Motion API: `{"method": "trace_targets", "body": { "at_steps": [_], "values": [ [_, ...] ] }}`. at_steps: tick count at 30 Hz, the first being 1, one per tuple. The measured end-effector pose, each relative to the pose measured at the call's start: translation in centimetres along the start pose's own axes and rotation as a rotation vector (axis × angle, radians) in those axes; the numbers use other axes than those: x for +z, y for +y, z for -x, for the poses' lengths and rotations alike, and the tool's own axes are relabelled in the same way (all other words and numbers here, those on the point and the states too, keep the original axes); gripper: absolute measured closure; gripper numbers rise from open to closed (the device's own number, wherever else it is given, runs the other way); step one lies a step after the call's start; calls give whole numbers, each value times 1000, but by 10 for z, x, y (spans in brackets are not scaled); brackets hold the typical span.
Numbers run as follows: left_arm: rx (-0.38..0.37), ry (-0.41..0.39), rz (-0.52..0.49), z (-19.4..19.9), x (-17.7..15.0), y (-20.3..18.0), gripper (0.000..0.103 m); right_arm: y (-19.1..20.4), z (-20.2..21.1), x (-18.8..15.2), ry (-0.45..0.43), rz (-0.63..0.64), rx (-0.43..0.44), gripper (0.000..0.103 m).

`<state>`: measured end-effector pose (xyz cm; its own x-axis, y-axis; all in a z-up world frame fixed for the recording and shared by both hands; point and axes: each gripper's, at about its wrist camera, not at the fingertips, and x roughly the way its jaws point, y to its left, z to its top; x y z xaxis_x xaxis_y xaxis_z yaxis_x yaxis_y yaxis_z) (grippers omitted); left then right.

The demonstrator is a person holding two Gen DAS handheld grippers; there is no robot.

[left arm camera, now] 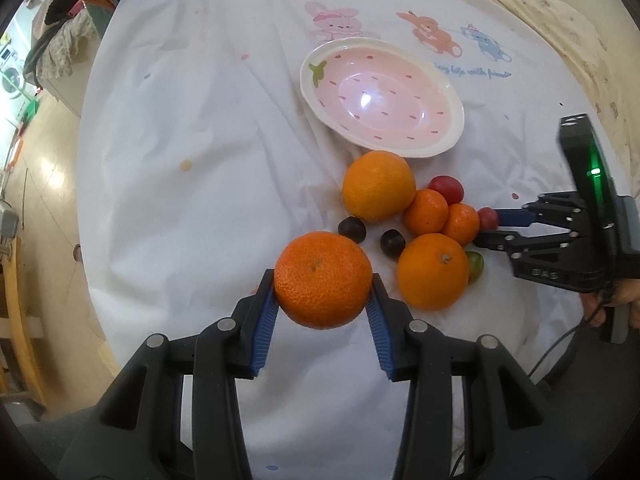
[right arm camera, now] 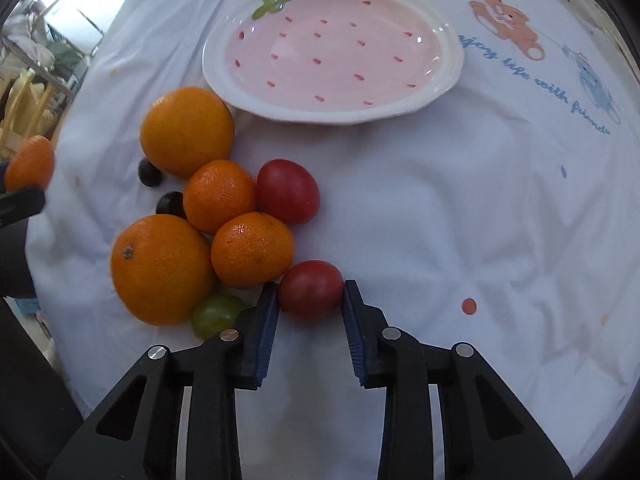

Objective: Organize fruits
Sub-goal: 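Lift the mandarin with the left gripper while the right gripper grasps a red tomato, then carry the mandarin and tomato over the pink plate with both grippers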

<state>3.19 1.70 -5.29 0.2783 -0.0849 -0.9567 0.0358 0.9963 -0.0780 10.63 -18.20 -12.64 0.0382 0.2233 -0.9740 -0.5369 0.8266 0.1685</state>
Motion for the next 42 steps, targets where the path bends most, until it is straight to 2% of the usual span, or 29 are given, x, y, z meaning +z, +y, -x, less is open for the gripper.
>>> {"method": "trace_targets", "body": {
  "at_steps": [8,14,21,24,30,36,42],
  "values": [
    [33,-39,-23,1,0,-1,65,-4,32,-13,-106,-59,-12,70],
    [51,-72,8,5,1,4,65,1,56,-18,-190,-70,-16,70],
    [78,-93,77,18,4,9,65,-2,91,-21,-335,-96,6,70],
    [69,-107,99,27,15,9,65,-1,114,-22,-445,-89,19,70],
    [98,-197,64,43,50,0,65,-17,139,-12,-580,-162,68,70],
    [80,-236,26,41,85,-4,65,-35,138,2,-600,-201,49,70],
    [80,-208,13,14,111,-6,65,-55,127,28,-580,-241,48,70]
  ]
}}
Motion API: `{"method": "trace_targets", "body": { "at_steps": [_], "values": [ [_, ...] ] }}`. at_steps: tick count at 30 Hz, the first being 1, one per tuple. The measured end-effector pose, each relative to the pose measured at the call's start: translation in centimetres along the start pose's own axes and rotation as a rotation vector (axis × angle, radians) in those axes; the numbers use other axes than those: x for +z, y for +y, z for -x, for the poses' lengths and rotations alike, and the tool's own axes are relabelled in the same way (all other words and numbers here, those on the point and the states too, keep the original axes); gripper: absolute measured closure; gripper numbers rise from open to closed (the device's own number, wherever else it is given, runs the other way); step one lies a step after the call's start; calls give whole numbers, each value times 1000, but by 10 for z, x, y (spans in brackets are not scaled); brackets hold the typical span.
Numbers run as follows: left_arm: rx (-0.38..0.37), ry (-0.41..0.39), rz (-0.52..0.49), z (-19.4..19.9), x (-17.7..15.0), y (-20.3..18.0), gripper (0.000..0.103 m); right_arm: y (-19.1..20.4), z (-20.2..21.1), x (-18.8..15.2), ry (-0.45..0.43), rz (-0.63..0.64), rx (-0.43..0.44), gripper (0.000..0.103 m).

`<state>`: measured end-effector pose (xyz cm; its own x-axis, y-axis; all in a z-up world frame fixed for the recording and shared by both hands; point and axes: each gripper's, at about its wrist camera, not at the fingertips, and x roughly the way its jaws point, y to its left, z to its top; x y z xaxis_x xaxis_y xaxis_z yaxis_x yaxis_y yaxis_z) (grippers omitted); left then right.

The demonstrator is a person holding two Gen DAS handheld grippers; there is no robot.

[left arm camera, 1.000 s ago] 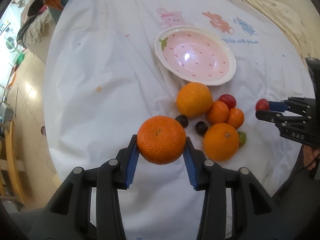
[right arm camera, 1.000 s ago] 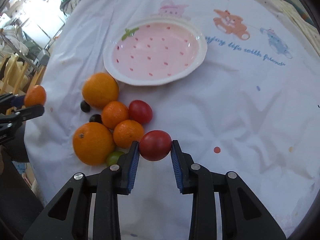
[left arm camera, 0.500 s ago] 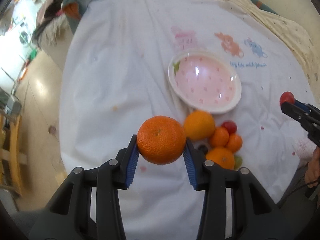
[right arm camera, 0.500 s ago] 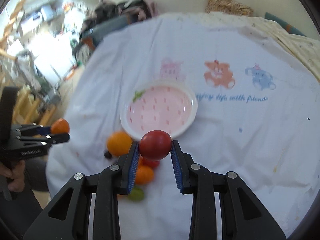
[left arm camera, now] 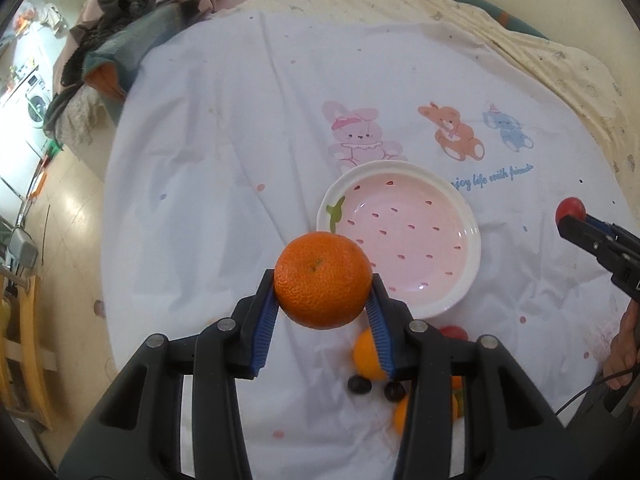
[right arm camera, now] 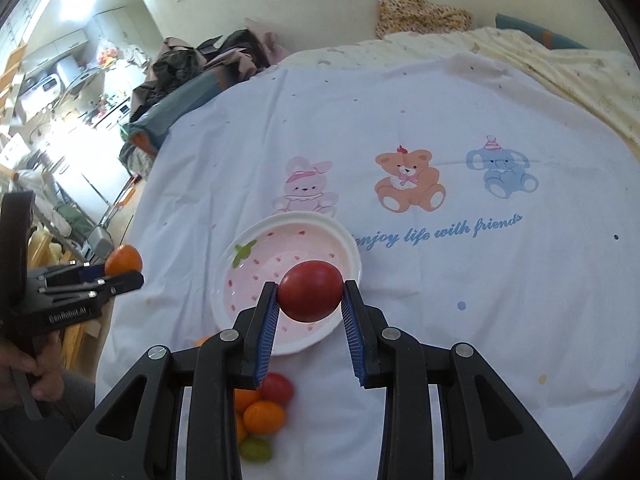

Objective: Organize fruits
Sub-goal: 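Carry the mandarin and tomato over the pink plate with both grippers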

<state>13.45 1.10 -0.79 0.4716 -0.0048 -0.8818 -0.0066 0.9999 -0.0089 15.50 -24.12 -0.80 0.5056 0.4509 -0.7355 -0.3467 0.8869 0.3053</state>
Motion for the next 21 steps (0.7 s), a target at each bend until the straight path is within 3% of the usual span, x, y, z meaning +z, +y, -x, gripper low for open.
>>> {"method": "trace_targets", "body": {
  "at_steps": [8,12,21],
  "values": [
    [-39,50,34,-53,21,-10,64,-9,-57,14,83,0,-5,70],
    [-35,30,5,-71,28,-18,64,-14,-85,15,133,-2,-9,70],
    [-64,90,-32,-96,25,-33,64,-24,-112,11,195,-56,-29,69]
  ]
}}
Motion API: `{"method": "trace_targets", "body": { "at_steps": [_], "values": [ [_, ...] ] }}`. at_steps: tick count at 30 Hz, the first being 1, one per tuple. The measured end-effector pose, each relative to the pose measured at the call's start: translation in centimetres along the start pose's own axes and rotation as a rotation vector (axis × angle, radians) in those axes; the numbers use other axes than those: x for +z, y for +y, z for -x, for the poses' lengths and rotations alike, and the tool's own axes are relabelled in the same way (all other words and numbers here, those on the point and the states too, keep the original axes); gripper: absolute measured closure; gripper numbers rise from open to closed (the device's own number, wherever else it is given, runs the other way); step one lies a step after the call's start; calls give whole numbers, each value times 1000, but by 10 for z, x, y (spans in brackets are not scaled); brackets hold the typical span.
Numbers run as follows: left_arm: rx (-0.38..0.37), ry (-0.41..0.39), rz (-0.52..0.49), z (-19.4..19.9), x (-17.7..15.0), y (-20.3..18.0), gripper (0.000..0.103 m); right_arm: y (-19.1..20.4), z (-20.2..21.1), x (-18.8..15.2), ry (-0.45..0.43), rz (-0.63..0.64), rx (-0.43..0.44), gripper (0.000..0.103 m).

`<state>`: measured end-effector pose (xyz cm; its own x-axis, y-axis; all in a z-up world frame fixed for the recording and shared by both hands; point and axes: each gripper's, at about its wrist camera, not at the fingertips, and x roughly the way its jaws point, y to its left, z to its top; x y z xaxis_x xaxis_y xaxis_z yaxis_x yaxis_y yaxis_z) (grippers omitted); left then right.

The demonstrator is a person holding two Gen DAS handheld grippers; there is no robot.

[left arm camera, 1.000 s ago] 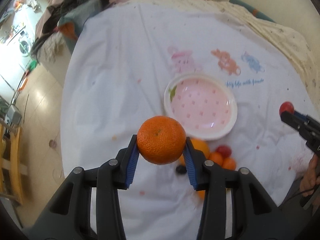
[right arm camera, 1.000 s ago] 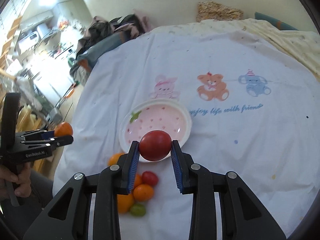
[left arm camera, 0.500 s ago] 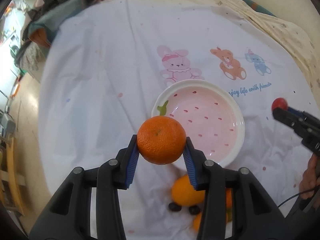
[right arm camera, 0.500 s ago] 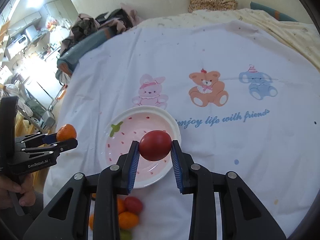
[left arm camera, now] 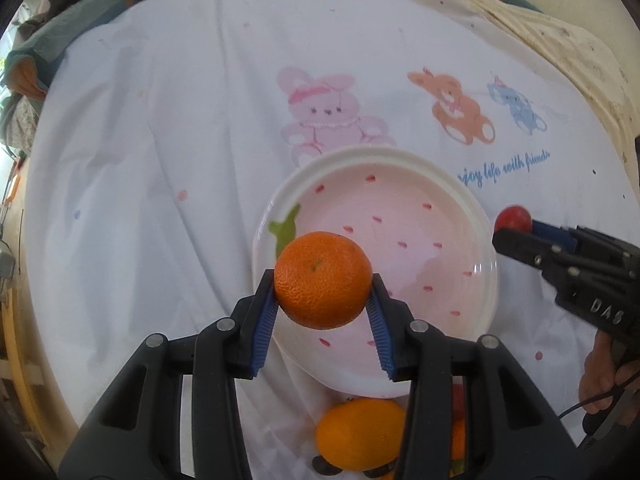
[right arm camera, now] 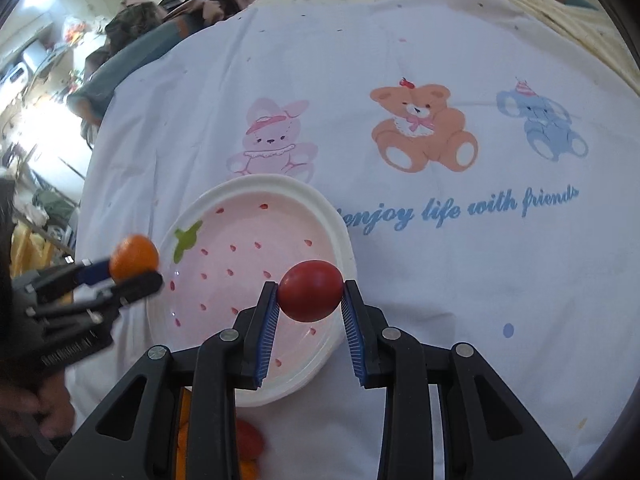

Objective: Organize fruits
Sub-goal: 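Carry the mandarin and tomato over the pink plate with both grippers, then open both grippers to drop the mandarin and tomato onto the plate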

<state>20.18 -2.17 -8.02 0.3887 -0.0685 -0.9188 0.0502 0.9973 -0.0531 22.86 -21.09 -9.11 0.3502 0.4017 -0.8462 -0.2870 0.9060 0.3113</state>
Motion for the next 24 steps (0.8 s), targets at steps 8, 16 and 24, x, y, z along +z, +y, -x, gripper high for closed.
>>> {"method": "trace_targets", "body": {
  "at_steps": [8,16,24],
  "values": [
    [6,43,-47,-9,-3,-10,63,1,-16,-8,86,5,-16,69],
    [0,71,-29,-13,-2,-6,62,-4,-18,-9,101,-3,-23,69],
    [-20,35,-86,-5,-7,-18,14,-6,-15,-6,93,-48,24,26]
  ]
}}
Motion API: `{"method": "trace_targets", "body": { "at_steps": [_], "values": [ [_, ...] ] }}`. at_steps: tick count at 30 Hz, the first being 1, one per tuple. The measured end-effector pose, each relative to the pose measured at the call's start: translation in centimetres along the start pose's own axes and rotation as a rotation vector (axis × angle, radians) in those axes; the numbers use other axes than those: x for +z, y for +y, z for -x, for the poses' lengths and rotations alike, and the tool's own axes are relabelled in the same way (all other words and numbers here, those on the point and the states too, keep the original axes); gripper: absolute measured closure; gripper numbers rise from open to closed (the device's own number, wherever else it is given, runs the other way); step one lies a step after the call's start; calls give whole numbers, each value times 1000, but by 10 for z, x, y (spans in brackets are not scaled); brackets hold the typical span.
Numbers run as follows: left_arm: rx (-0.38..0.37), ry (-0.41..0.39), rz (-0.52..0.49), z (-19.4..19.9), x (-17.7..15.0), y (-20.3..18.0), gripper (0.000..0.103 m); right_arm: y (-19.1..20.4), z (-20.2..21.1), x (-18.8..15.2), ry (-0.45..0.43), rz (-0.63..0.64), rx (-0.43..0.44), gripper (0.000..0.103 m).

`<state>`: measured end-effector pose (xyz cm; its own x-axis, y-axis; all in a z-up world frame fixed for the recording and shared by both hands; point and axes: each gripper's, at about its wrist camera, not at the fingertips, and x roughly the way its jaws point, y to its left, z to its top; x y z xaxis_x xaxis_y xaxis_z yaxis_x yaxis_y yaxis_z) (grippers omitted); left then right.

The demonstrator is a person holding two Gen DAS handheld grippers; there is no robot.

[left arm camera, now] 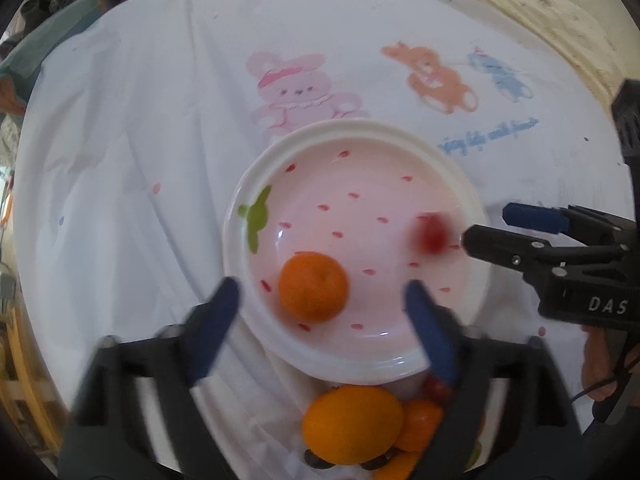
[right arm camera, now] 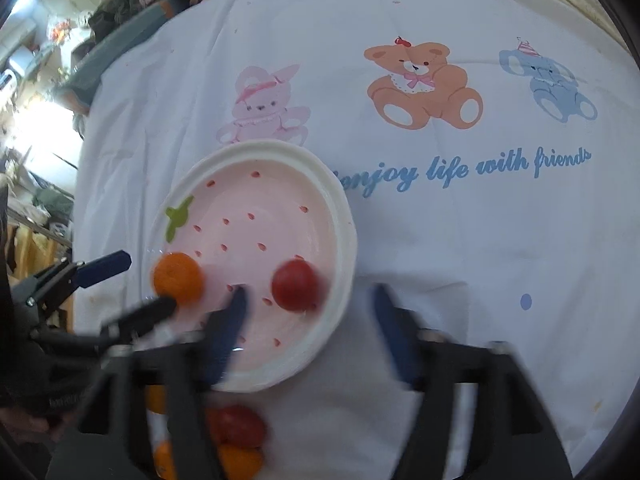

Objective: Organize fruits
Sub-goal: 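Open both grippers to drop the mandarin and tomato onto the plate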

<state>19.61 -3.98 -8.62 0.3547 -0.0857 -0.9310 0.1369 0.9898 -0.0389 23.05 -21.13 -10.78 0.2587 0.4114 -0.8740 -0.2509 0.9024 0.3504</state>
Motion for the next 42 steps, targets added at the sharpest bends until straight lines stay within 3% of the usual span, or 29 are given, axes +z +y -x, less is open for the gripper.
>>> {"method": "trace_targets", "body": {
  "at_steps": [4,14,20,23,27,32,42],
  "values": [
    [19,-20,-28,5,0,-6,12,2,7,3,-28,1,13,26],
    [43,-140,23,39,3,6,12,2,31,9,-101,-9,9,26],
    [19,-169,114,68,-15,25,12,3,60,2,-132,-25,34,26],
    [60,-182,117,80,-25,31,12,7,79,-7,-157,-22,45,26],
    [17,-156,183,88,-41,42,12,15,95,-20,-175,1,45,26],
    [47,-150,167,97,-59,42,12,15,108,-43,-178,-9,30,26],
    [2,-48,170,86,-94,32,13,13,122,-93,-153,-91,31,26]
  ]
}}
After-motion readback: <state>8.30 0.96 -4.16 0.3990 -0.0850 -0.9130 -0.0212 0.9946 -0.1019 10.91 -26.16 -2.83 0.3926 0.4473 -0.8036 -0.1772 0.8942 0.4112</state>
